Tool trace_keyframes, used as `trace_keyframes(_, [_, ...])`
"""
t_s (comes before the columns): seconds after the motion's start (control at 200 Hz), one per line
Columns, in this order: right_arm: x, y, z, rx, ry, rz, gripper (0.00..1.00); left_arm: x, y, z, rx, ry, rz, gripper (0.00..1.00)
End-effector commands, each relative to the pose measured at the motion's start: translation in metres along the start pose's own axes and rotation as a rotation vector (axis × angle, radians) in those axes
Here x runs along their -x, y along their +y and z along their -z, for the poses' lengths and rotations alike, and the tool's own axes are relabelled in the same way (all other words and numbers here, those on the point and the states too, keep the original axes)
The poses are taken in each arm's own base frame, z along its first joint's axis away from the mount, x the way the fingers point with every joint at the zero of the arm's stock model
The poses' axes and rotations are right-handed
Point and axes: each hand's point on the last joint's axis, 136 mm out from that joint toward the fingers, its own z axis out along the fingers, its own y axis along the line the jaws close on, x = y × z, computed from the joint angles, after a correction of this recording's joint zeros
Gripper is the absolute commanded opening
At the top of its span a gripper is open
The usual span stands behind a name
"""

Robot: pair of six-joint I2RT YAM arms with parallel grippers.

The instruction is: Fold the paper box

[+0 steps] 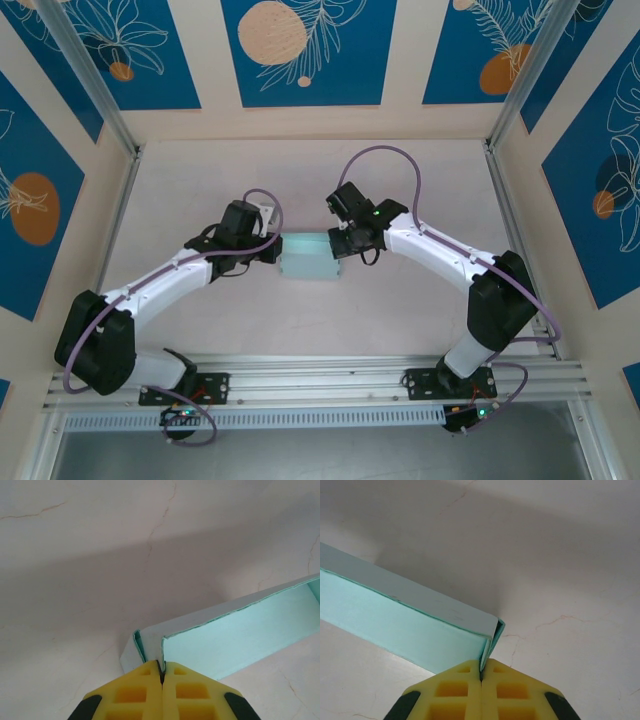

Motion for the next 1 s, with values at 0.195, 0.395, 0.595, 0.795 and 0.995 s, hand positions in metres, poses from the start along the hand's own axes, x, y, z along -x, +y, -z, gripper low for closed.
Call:
trace_keyframes(0.195, [-0.010,0.009,-0.003,0.031,0.008,0.000,0.03,-0.022,0.005,-0.001,0.038,0.063,-0.054,0.00])
trace_keyframes(0.395, [-0.008,0.016,0.001,0.059,0.003,-0.026,0.03,-0.019,0.001,0.000,0.016,0.041,-0.064,0.00])
trace_keyframes(0.595, [-0.002,0.029,0.000,0.053,-0.017,-0.032,0.03,-0.017,-0.011,-0.005,-0.032,-0.014,-0.075,0.00])
trace_keyframes(0.795, [-0.005,0.036,-0.007,0.016,-0.033,-0.027,0.03,-0.017,-0.014,-0.006,-0.032,-0.044,-0.086,0.00])
trace_keyframes(0.995, [0.001,0.046,-0.003,0.007,-0.083,0.000,0.01,-0.018,-0.017,-0.003,-0.033,-0.075,-0.104,0.00])
